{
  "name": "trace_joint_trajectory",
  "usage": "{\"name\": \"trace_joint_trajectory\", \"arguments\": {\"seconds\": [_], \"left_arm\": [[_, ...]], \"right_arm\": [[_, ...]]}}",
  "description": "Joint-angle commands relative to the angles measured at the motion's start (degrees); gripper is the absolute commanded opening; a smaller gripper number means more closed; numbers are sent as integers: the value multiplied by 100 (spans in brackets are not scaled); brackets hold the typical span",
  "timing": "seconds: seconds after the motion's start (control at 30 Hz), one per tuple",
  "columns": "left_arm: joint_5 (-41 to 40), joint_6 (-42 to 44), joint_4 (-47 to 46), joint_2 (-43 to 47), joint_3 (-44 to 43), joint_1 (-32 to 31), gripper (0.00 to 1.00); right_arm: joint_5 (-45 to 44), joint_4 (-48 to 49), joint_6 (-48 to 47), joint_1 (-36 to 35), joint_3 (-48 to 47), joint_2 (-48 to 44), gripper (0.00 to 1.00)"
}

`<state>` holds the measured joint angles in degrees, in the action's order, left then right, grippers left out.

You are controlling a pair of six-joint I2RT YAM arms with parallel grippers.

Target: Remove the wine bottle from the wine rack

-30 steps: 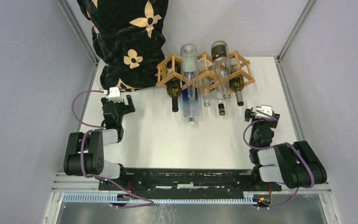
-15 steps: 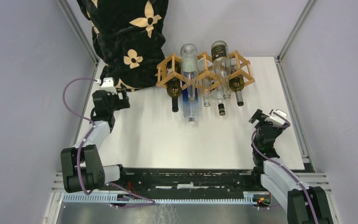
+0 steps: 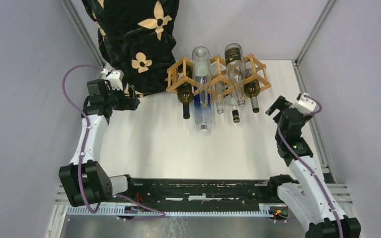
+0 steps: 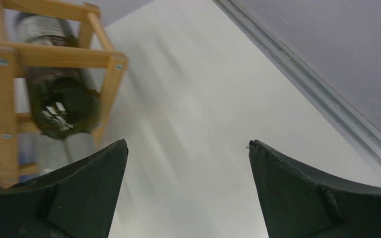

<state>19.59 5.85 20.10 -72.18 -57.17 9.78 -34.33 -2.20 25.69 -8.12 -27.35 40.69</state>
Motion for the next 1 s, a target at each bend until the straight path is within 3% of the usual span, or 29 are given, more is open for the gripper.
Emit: {"name": "trace_joint_trajectory", "arguments": {"seconds": [0.0, 0.17, 0.27, 0.53, 0.97], "left_arm": [[918, 717, 1145, 388, -556, 23, 100], [919, 690, 1630, 425, -1017, 18, 100], [780, 673, 1727, 469, -1162, 20, 100], [861, 807, 1903, 747, -1074, 18, 100], [823, 1110, 2394, 1031, -1092, 18, 100]], "right_arm": [[1025, -1292, -361, 3, -1623, 544, 98], [2366, -2222, -321, -46, -3135, 1185, 98], [2817, -2412, -215, -434, -3732, 1462, 98], [2953, -2432, 3, -2085, -4651, 2519, 93], [2958, -2145, 144, -3074, -5228, 4285, 79]]}}
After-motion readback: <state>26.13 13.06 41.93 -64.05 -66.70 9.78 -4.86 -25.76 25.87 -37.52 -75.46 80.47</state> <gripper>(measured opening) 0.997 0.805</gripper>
